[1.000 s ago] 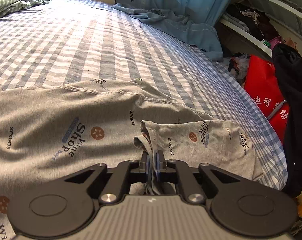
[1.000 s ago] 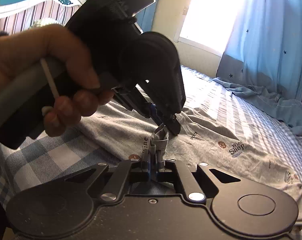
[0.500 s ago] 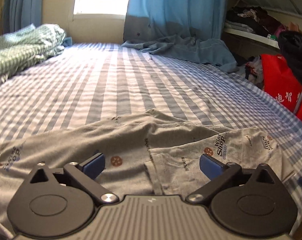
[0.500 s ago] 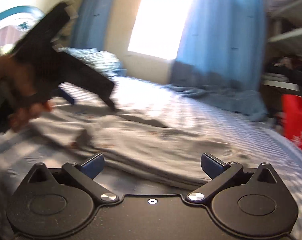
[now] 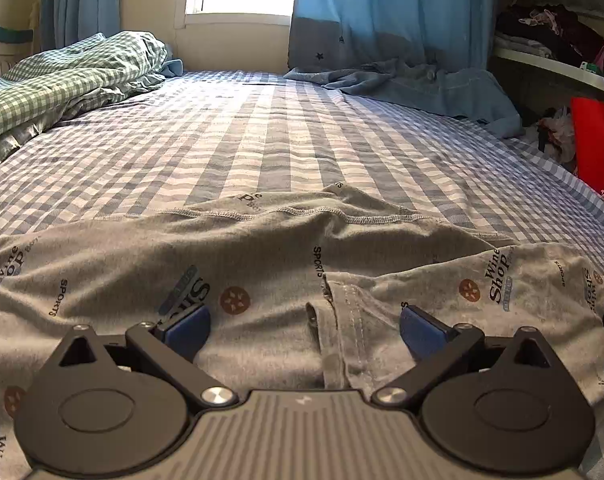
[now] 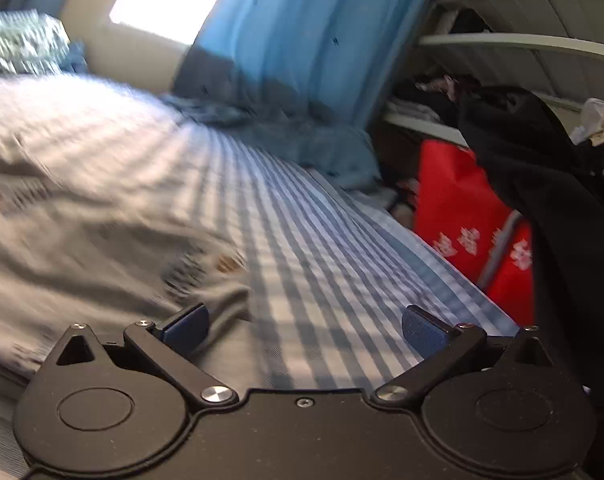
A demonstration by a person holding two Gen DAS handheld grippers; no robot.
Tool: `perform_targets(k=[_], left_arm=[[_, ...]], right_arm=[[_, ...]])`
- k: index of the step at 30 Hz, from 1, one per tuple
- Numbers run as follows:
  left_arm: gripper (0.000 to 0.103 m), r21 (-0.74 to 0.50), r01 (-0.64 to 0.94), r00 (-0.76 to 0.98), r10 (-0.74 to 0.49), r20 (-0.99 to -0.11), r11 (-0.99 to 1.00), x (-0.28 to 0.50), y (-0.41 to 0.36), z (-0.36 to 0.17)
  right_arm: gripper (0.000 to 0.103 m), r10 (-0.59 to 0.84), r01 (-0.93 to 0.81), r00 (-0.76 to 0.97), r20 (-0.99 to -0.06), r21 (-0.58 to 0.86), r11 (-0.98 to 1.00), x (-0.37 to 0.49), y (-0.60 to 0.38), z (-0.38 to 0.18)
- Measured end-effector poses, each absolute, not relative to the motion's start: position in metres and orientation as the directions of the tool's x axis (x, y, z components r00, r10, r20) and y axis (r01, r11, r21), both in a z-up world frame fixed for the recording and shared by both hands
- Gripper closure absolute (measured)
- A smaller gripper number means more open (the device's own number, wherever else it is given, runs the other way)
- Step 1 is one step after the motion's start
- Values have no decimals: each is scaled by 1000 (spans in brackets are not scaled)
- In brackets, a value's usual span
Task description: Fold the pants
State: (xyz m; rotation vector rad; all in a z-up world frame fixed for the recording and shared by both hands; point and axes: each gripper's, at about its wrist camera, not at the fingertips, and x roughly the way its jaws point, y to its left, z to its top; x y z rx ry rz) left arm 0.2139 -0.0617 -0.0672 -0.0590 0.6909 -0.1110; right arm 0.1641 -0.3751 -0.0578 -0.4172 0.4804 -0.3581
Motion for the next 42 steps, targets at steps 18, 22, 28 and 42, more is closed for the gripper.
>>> perform_targets(k=[18,22,28,42], left_arm=[[0,-85,83,766,-118,-632,993,215,-62,-68],[0,-86,83,766,-119,-632,993,215,-63,-68],[0,-87,82,766,-119,-632,993,215,-62,-68],[0,-102,82,768,-128,-628,991,216,-61,-68]], right_arm=[[1,-449,363,844,-294,-303,881,147,-398,-35],[1,-304,199,890,-339,-311,929,190,-381,-25],[1,-347,95,844,-410,-522,848,236,-351,-56],[1,-218,-10,883,-415,-481,876,207,-313,-52]])
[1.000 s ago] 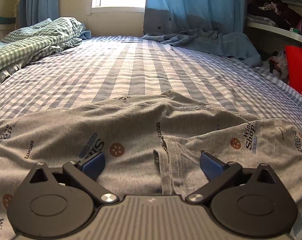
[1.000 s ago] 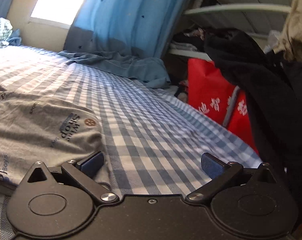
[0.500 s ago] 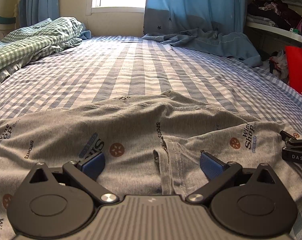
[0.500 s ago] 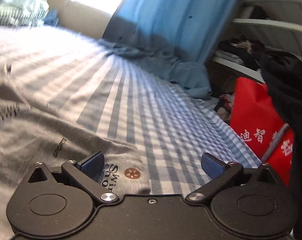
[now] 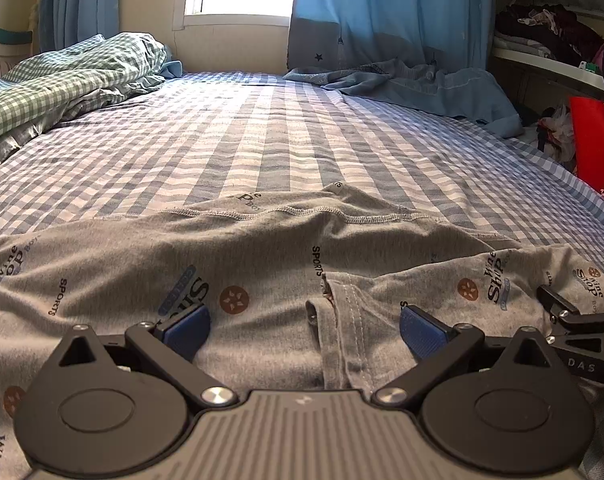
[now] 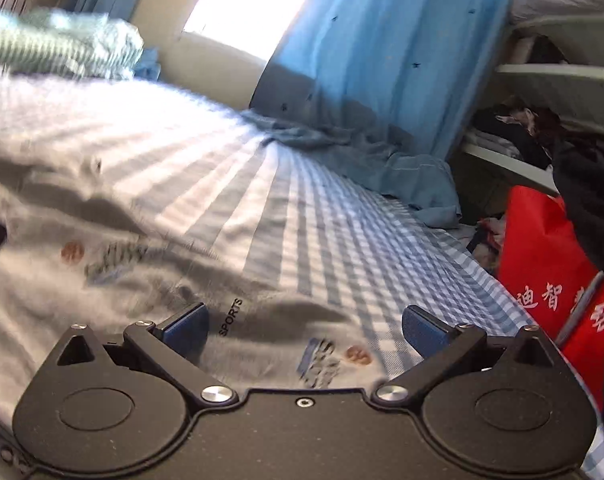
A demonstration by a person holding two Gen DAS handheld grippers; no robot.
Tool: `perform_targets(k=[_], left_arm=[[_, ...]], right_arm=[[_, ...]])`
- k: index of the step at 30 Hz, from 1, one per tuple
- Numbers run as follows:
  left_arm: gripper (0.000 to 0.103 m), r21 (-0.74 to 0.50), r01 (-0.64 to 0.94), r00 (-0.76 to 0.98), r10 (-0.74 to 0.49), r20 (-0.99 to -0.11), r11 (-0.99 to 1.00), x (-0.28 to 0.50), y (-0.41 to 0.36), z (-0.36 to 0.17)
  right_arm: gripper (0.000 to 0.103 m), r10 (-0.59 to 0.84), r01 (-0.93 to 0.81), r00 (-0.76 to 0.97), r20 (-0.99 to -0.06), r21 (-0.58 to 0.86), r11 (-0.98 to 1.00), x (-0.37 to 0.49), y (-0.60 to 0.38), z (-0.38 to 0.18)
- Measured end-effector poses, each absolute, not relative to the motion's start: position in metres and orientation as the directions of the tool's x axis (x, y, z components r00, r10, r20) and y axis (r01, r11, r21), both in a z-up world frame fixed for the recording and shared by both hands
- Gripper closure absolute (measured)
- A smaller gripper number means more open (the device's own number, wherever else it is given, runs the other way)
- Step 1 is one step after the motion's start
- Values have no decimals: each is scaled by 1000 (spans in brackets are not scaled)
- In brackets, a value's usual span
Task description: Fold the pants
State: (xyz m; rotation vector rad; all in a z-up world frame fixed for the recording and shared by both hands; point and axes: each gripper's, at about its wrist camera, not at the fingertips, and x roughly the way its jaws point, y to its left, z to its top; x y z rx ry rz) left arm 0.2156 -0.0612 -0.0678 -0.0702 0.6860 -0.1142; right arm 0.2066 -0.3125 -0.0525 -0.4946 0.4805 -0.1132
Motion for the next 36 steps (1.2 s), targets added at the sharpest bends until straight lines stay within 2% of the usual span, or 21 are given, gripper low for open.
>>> perform_targets(k=[4,14,17,21,24,31,35,36], left_arm=[[0,-96,81,768,-124,-628,992,216,-62,-67],[0,-122,77,779,-137,-612,989,213,-58,-66],[0,-111,38,808,-96,-581,993,200,-55,-53],[0,-60,60,853,-82,-515,996,161,-53,-23],[0,-22,33,874,-40,-484,999,132,-40,-11],[0,-162,-126,872,31,-489,979,83,35,-15],[0,-178,-162,860,50,-508,971,72,73,-27],[0,-182,-180,853,61,-519,967,72,82,-31]], right_arm=[[1,-245,-5,887,-391,-539,843,206,-301,-58],[1,-201,-17,873,-445,-440,898,209,-310,-58],[1,-186,-22,869,-458,-413,910,211,-316,-55],[1,-159,-30,860,-484,-359,933,214,-325,-51],[1,-164,-29,862,-480,-369,929,214,-324,-52],[1,-223,-8,880,-420,-483,876,209,-306,-58],[1,-228,-8,880,-416,-494,869,210,-304,-54],[1,-229,9,891,-392,-490,871,209,-302,-48]])
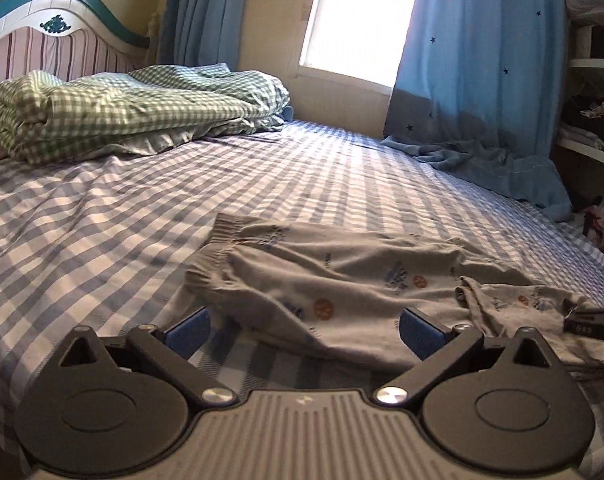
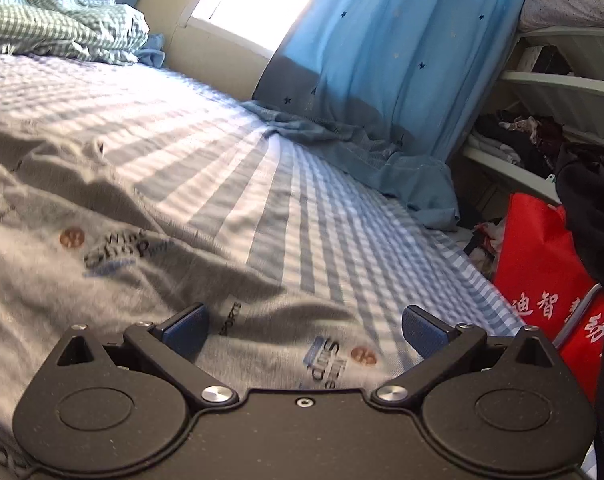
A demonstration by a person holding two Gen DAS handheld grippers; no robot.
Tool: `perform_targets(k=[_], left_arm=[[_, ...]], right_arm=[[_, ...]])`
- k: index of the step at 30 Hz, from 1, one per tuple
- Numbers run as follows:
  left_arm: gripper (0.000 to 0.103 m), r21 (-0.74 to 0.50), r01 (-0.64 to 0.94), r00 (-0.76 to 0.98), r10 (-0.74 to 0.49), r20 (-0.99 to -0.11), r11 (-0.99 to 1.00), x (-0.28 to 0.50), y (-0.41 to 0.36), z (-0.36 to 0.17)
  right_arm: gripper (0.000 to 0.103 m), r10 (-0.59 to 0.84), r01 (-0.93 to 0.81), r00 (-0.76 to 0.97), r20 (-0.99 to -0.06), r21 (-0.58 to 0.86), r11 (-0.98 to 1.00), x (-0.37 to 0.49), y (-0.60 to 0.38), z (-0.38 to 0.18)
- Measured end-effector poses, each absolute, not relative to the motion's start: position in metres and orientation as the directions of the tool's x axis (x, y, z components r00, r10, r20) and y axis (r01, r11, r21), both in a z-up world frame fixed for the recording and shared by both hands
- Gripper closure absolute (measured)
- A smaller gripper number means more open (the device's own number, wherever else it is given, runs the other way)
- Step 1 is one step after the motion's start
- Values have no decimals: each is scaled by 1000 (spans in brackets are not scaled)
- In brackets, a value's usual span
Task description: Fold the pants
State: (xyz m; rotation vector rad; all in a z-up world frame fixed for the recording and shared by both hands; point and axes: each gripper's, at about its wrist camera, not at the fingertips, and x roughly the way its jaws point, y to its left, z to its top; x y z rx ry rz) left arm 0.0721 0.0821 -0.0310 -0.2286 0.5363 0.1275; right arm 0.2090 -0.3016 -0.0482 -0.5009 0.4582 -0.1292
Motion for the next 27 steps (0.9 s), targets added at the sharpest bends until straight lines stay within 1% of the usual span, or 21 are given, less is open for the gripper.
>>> perform_targets(k=[2,3,4,6,9,12,15,18,22,23,24,27], left_arm=[[0,-216,-218,837,69,-542,952,77,97,-38],[0,-243,-235,830,64,-554,941,79,104,-42],[0,-268,-245,825,55,-563,932,82,109,-45],[0,-300,-257,825,47,-563,919,83,116,-50],[0,-301,-250,832,45,-552,920,82,120,-52],[0,-325,-234,845,26,-534,916,79,124,-55],[0,-358,-227,856,10,-517,906,79,129,-56],[0,-401,-229,866,-2,-500,887,79,134,-57],[0,-482,-237,881,-22,-473,844,81,144,-59],[2,-509,-246,886,-21,-462,825,81,148,-60],[8,-540,-265,893,-8,-450,799,80,152,-61],[20,-609,-310,900,20,-435,730,81,163,-65]], right_arm=[[1,-214,41,920,-328,-463,886,207,-290,-35],[1,-178,27,934,-310,-435,900,208,-280,-27],[1,-124,-14,942,-312,-407,913,212,-268,-20],[1,17,-161,929,-369,-363,918,227,-234,-13],[1,220,-382,869,-443,-319,868,250,-179,-16],[1,309,-512,814,-492,-355,782,265,-128,-24],[1,343,-582,778,-527,-396,710,274,-91,-35],[1,316,-584,777,-545,-435,686,282,-76,-46],[1,311,-573,763,-567,-370,731,291,-84,-42],[1,299,-558,772,-561,-371,743,290,-86,-40],[1,285,-536,787,-546,-379,754,286,-89,-38],[1,272,-500,816,-509,-387,775,267,-99,-32]])
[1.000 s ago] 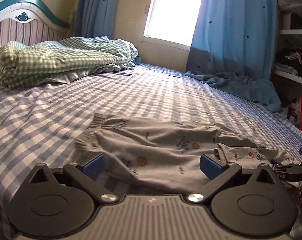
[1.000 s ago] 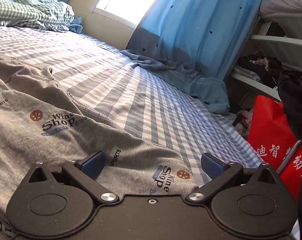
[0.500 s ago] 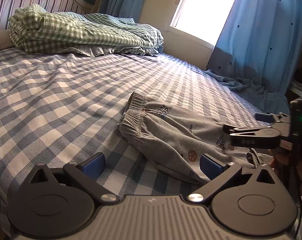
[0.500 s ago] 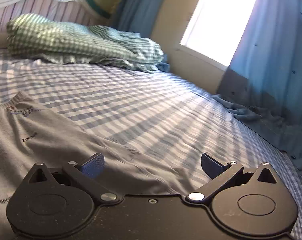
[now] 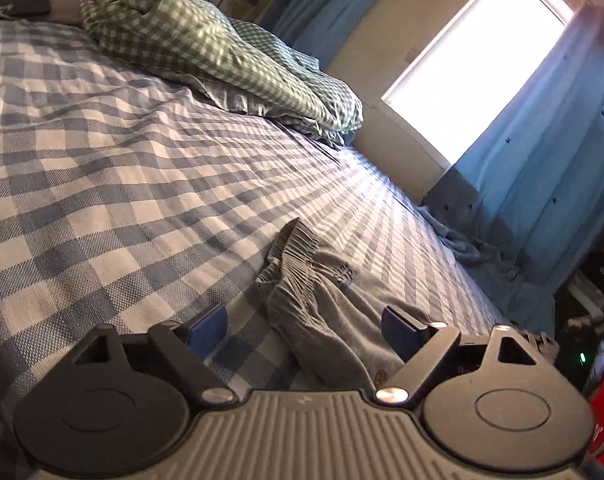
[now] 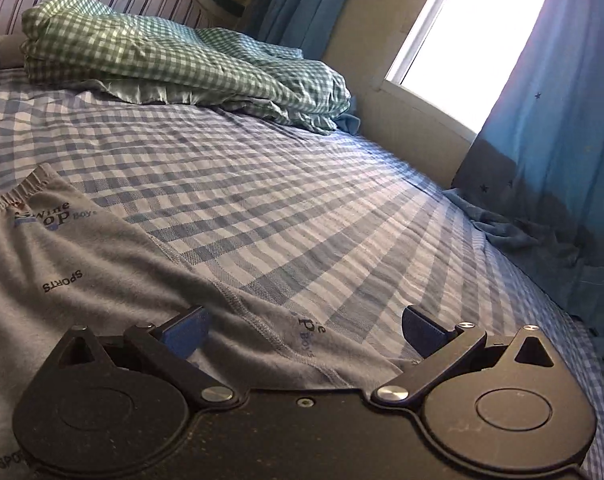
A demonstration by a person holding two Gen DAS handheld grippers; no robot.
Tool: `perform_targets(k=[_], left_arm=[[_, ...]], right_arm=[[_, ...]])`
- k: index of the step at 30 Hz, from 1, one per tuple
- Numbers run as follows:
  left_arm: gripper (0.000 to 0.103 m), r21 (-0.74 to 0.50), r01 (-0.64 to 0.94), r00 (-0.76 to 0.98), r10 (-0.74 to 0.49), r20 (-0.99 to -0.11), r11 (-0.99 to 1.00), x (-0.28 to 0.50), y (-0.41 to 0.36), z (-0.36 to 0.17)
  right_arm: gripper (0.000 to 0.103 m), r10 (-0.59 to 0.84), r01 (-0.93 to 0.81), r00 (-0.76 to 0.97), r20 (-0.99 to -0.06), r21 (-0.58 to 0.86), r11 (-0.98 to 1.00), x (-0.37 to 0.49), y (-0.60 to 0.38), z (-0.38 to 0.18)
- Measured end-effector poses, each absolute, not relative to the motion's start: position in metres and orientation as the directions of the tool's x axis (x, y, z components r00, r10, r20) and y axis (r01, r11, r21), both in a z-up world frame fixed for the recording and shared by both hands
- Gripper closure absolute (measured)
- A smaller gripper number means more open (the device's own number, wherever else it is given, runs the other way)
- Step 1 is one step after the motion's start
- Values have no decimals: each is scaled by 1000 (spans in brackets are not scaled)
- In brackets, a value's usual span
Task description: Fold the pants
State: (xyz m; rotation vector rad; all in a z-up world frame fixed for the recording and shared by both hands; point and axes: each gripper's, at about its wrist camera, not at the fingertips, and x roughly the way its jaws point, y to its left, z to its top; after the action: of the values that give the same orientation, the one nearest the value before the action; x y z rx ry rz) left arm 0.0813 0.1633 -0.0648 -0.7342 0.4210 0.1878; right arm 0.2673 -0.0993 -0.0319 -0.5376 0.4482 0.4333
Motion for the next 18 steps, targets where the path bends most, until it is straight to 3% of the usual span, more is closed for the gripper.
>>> perform_targets(k=[8,10,12,18], left_arm=[[31,-646,-308,910,19,-414,698,100,172,-72],[39,-645,-326,907,37,-419,691,102,172,-74],[58,-639,-355,899,62,-434,682,102,173,-77],[68,-613,-388,887,99,-451,688,102,168,-77]], right_arm=[[1,221,-400,884,-412,-419,815,197,-136,-24],[1,175,-349,904,-389,-438,829,185,-143,-25],[1,122,-292,922,-368,-451,843,177,-149,-28],[1,57,-282,907,-417,-501,818,180,-146,-44]])
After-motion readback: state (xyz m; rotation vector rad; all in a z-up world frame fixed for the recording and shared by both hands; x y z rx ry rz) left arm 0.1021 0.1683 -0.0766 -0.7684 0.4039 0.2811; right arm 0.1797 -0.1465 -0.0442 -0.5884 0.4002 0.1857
